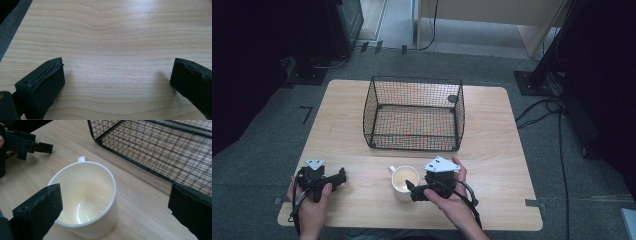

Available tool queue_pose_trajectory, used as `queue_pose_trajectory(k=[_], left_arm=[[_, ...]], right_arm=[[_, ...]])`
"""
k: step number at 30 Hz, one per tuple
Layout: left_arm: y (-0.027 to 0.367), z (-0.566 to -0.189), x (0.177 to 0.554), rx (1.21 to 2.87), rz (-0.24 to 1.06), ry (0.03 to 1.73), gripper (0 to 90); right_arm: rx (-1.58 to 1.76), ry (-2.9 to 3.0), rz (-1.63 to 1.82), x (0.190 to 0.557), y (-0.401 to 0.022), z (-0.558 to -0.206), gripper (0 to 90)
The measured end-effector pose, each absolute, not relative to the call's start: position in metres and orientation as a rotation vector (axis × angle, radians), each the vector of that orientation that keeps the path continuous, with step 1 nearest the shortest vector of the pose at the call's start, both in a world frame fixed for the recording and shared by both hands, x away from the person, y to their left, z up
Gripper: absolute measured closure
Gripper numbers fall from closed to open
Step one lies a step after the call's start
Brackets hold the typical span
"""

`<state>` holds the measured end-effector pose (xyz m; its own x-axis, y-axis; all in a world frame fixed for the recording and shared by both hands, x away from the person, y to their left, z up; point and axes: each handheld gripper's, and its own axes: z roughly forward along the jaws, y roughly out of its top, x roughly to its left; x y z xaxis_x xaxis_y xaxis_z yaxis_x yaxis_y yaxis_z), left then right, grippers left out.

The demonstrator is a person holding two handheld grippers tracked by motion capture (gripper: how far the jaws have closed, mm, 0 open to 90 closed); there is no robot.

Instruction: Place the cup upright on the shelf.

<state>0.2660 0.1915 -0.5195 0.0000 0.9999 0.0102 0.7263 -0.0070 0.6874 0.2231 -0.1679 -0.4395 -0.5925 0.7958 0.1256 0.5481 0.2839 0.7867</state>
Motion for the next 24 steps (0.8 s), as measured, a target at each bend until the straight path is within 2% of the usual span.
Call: queue_pose_trajectory(k=[7, 24], left_arm=[[0.191, -0.520, 0.266, 1.785, 0.718, 1.776, 0.0], [0.191, -0.520, 0.266, 1.786, 0.717, 1.775, 0.0]], right_arm=[[1.177, 2.313, 1.181, 0.221, -0.146, -0.447, 0.0], [1.169, 2.356, 1.144, 0.220, -0.124, -0.466, 0.0]])
